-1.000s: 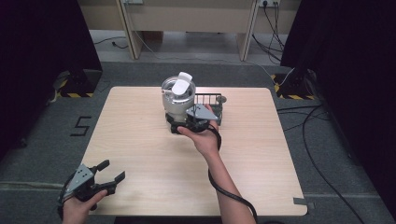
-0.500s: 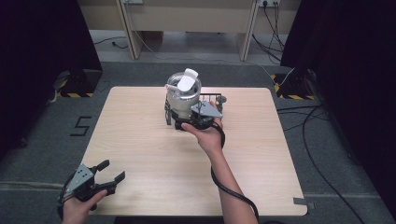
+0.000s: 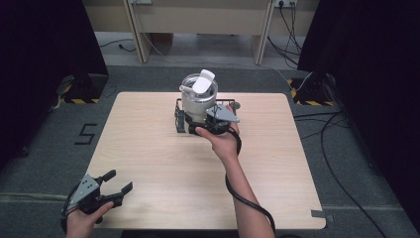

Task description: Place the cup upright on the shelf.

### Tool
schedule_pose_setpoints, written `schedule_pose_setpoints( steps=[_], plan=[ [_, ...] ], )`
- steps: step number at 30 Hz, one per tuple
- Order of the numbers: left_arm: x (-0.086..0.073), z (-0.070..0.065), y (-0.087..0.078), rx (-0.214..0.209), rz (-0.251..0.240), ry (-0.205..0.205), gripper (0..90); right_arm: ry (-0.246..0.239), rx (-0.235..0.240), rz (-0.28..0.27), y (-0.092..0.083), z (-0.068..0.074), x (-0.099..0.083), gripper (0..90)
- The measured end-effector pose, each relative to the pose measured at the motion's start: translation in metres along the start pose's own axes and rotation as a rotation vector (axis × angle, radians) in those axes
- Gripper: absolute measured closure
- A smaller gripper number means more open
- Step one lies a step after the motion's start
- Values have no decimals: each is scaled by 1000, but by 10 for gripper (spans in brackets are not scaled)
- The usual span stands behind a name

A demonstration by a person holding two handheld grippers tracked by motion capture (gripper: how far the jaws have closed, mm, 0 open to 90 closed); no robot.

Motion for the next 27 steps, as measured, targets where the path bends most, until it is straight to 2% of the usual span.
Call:
schedule_pose_setpoints(
  steps=[27],
  plan=[
    [0, 1, 0, 0, -2, -3, 165, -2, -53, 16, 5, -30, 5, 110]
  ],
)
Point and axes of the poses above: each handheld gripper's, and its own axes: y roughly forward along the jaws, x roughly out of its top, z roughly to its left, the point moved 9 cm from there along y, roughly forward along the jaws, and after that the axes turned 12 degrees about -y, right-handed, at the moved point
